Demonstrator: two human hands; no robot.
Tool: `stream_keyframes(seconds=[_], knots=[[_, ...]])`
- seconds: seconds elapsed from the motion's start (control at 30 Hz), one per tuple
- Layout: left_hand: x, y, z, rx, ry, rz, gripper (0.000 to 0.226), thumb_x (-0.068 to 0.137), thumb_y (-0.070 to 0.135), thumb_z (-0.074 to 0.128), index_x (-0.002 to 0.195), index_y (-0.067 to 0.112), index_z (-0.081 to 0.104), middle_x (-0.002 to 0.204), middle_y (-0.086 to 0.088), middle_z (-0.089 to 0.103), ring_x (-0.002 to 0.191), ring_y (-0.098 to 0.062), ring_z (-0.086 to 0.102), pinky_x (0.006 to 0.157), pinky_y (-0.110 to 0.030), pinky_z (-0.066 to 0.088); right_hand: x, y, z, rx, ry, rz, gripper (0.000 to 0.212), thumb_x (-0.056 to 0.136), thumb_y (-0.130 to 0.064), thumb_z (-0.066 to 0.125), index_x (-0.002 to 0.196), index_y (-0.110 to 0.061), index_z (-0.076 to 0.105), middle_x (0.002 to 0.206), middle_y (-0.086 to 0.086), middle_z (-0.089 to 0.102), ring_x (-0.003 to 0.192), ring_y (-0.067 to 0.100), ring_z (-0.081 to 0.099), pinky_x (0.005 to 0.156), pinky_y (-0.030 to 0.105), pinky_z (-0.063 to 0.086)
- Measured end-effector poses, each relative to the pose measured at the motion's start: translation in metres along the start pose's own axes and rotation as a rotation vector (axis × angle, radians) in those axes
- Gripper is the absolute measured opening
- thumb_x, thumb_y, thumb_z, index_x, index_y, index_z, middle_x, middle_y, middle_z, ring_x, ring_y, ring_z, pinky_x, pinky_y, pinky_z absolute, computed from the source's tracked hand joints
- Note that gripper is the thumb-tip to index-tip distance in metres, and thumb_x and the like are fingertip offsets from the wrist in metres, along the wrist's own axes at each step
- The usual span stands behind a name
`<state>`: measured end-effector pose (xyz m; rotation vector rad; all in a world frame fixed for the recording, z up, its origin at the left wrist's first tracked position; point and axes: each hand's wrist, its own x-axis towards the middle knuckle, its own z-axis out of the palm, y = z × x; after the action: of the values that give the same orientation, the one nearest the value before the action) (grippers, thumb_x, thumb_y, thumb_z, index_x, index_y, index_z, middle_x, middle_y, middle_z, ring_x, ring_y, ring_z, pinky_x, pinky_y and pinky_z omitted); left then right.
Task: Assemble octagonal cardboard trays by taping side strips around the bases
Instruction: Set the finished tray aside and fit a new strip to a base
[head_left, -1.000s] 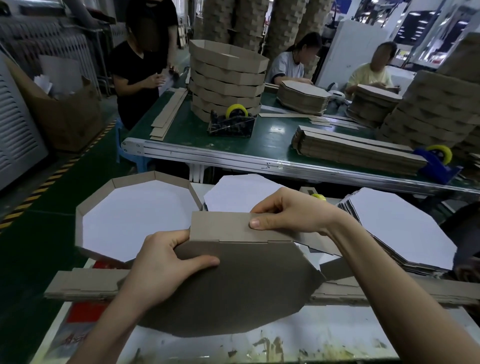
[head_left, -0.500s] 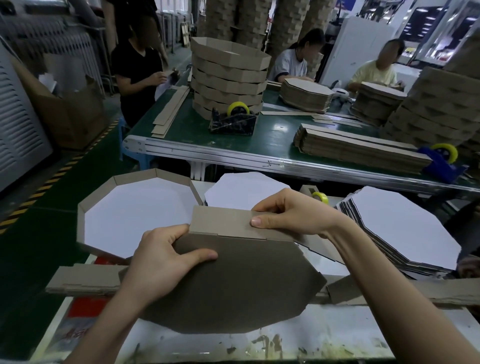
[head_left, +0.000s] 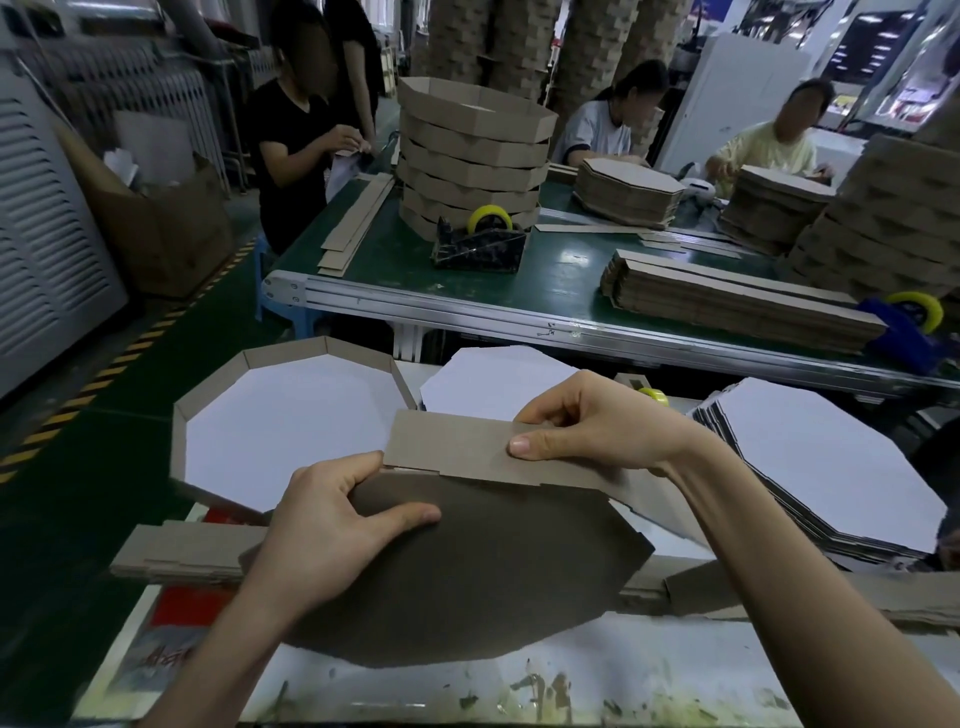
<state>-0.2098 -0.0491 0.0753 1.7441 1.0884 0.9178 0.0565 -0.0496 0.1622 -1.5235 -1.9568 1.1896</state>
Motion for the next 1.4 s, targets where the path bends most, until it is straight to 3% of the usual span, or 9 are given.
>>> stream_keyframes(seconds=[0.17,0.33,0.6,0.7,1.03,1.17,1.23,1.3,1.4], knots=[[0.001,0.000,-0.002,-0.011,-0.051,0.041,0.036,0.058,0.057,0.073,0.093,0.054,0.069,0.089,0.025,0.072,0.083,0.004,0.068,0.066,-0.019,0.057,0.000,0.001,-0.002,0.007,-0.032,0.022,0.020,0.086,-0.033,0.069,0.096,-0.018,0.077,0.083,-0.007,0.075,0.075,0.006,0.066,0.071,0.017,0.049],[0.003,-0.002,-0.002,-0.001,-0.055,0.021,0.032,0.057,0.058,0.073,0.083,0.039,0.071,0.079,0.015,0.073,0.076,-0.006,0.069,0.061,-0.029,0.059,-0.004,0.002,-0.007,0.004,-0.070,0.048,0.011,0.091,-0.025,0.067,0.093,-0.019,0.076,0.079,-0.012,0.074,0.072,0.001,0.065,0.068,0.011,0.047],[0.002,0.000,-0.002,-0.032,-0.061,0.036,0.031,0.054,0.057,0.073,0.084,0.062,0.067,0.089,0.028,0.071,0.085,0.005,0.067,0.064,-0.013,0.055,0.005,-0.002,-0.002,-0.024,-0.084,0.026,0.010,0.091,-0.025,0.069,0.092,-0.019,0.076,0.077,-0.013,0.072,0.070,-0.001,0.062,0.067,0.012,0.045],[0.001,-0.001,-0.003,-0.007,-0.050,0.017,0.033,0.052,0.064,0.070,0.084,0.058,0.067,0.090,0.034,0.068,0.085,0.009,0.065,0.064,-0.013,0.054,0.008,-0.001,0.001,-0.024,-0.085,0.016,0.009,0.092,-0.024,0.068,0.092,-0.020,0.076,0.076,-0.015,0.072,0.070,-0.002,0.062,0.067,0.010,0.045],[0.006,0.000,0.002,0.089,-0.019,-0.030,0.052,0.045,0.081,0.062,0.089,0.055,0.059,0.089,0.045,0.060,0.087,0.007,0.063,0.069,-0.024,0.056,0.009,0.001,0.001,-0.064,-0.059,0.019,0.013,0.092,-0.026,0.068,0.097,-0.017,0.076,0.085,-0.010,0.075,0.077,0.001,0.065,0.074,0.015,0.049],[0.005,0.003,0.010,0.187,0.150,-0.014,0.078,0.038,0.088,0.059,0.104,0.054,0.036,0.099,0.039,0.049,0.085,0.003,0.054,0.064,-0.022,0.049,0.008,0.002,0.002,-0.057,-0.067,0.015,0.009,0.093,-0.027,0.067,0.087,-0.028,0.074,0.074,-0.019,0.070,0.069,-0.004,0.061,0.068,0.010,0.043],[0.006,0.009,0.014,0.285,0.224,0.103,0.091,0.043,0.084,0.063,0.120,0.056,0.025,0.120,0.031,0.038,0.100,0.001,0.048,0.073,-0.024,0.048,0.008,0.001,0.002,-0.060,-0.068,0.008,0.009,0.093,-0.027,0.067,0.088,-0.027,0.074,0.074,-0.020,0.070,0.069,-0.005,0.060,0.067,0.008,0.043],[0.009,0.016,0.018,0.476,0.222,0.308,0.093,0.058,0.079,0.065,0.137,0.052,0.026,0.142,0.012,0.032,0.121,-0.008,0.038,0.087,-0.033,0.043,0.008,0.002,0.004,-0.065,-0.058,0.002,0.009,0.093,-0.026,0.068,0.094,-0.022,0.075,0.078,-0.019,0.072,0.073,-0.005,0.062,0.069,0.009,0.044],[0.013,0.024,0.024,0.615,0.139,0.447,0.059,0.078,0.075,0.050,0.130,0.047,0.054,0.137,0.011,0.051,0.124,-0.012,0.041,0.090,-0.038,0.047,0.007,0.003,0.004,-0.095,-0.035,-0.015,0.011,0.093,-0.025,0.068,0.097,-0.019,0.075,0.076,-0.019,0.071,0.071,-0.007,0.061,0.067,0.007,0.042]])
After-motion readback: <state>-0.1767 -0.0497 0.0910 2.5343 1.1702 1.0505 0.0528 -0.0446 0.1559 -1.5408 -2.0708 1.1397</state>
